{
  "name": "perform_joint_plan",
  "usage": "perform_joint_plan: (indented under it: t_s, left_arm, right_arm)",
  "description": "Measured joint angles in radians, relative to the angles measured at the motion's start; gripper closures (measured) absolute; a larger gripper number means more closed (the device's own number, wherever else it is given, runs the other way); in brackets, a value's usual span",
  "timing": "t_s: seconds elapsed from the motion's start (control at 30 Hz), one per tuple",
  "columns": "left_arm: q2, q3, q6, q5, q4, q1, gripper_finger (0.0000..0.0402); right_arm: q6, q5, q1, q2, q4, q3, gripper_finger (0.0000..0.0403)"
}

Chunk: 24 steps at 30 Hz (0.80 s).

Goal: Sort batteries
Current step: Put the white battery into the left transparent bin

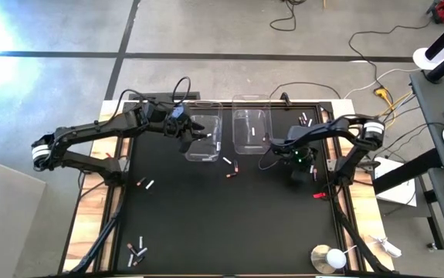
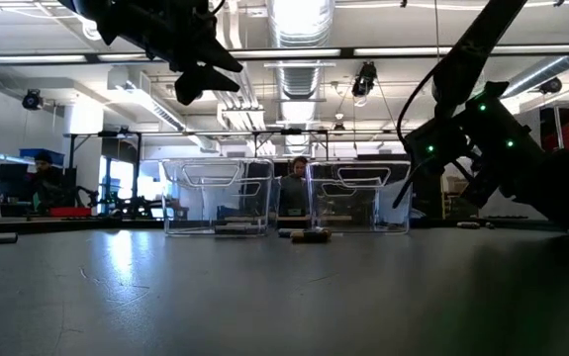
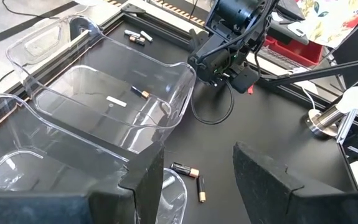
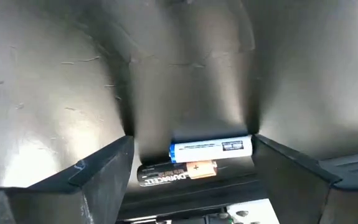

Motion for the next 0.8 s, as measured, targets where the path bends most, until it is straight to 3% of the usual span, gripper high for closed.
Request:
perform_joint_plan:
  t_s: [0.8]
  left_arm:
    - [0.0,0.0,-0.01,-0.002,-0.004,0.0,0.0231]
  right_arm:
    - [-0.018,-0.015,0.003,0.039,0.01,0.001,0.017]
